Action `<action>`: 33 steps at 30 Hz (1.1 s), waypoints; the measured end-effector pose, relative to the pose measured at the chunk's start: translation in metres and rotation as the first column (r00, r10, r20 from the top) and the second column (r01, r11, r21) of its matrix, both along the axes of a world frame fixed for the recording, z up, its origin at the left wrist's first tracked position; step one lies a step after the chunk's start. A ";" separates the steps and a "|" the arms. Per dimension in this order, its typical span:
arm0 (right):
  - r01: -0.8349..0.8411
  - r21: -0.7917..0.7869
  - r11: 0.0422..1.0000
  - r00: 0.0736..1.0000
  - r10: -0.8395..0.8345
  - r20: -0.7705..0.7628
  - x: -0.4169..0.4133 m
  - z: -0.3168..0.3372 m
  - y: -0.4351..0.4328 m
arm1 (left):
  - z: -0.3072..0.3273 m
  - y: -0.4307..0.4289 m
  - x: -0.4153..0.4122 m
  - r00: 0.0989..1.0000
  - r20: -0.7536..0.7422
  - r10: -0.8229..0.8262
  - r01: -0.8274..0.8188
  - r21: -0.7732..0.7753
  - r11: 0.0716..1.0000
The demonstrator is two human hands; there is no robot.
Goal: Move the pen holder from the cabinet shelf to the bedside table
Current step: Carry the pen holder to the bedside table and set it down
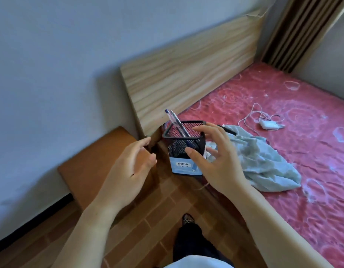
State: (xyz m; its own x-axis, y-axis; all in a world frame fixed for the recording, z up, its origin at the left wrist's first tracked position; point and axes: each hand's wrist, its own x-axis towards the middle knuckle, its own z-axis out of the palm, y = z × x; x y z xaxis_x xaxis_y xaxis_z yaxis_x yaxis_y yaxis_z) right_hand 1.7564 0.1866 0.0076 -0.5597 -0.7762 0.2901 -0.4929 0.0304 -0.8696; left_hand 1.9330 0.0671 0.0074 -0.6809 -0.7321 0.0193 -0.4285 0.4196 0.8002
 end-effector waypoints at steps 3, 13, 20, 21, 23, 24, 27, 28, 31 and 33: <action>-0.106 0.013 0.994 0.994 0.106 0.002 -0.032 -0.005 -0.051 | -0.004 -0.030 -0.018 0.991 0.045 0.124 -0.125 0.009 0.992; -0.454 0.083 0.887 0.891 0.449 0.071 -0.059 -0.042 -0.203 | -0.021 -0.105 -0.019 0.920 0.097 0.381 -0.387 0.061 0.920; -0.488 0.143 0.861 0.872 0.489 0.034 -0.038 -0.060 -0.293 | -0.039 -0.186 -0.002 0.903 0.091 0.421 -0.429 0.103 0.898; -0.497 0.143 0.856 0.867 0.497 0.040 -0.037 -0.061 -0.304 | -0.040 -0.198 -0.001 0.903 0.089 0.420 -0.428 0.109 0.897; -0.512 0.147 0.846 0.858 0.511 0.046 -0.036 -0.065 -0.325 | -0.042 -0.222 0.000 0.904 0.090 0.417 -0.425 0.110 0.899; -0.520 0.147 0.842 0.854 0.519 0.046 -0.036 -0.066 -0.335 | -0.043 -0.234 -0.001 0.906 0.096 0.413 -0.421 0.104 0.901; -0.542 0.150 0.827 0.840 0.540 0.056 -0.040 -0.073 -0.362 | -0.045 -0.264 -0.008 0.906 0.111 0.408 -0.418 0.090 0.904; -0.547 0.155 0.822 0.836 0.545 0.062 -0.042 -0.076 -0.368 | -0.046 -0.270 -0.010 0.908 0.119 0.402 -0.413 0.088 0.906; -0.551 0.187 0.813 0.834 0.546 0.082 -0.052 -0.087 -0.380 | -0.054 -0.281 -0.015 0.909 0.135 0.394 -0.409 0.104 0.907; -0.561 0.207 0.802 0.827 0.556 0.086 -0.058 -0.094 -0.390 | -0.063 -0.289 -0.019 0.903 0.135 0.409 -0.424 0.114 0.898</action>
State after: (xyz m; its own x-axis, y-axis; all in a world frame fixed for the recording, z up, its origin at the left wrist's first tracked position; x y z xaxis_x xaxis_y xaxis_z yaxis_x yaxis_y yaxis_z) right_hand 1.6980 -0.2033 -0.0867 -0.0139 -0.9972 0.0740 -0.4643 -0.0591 -0.8837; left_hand 1.9144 -0.2217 -0.0559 -0.3056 -0.9392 -0.1564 -0.6241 0.0736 0.7779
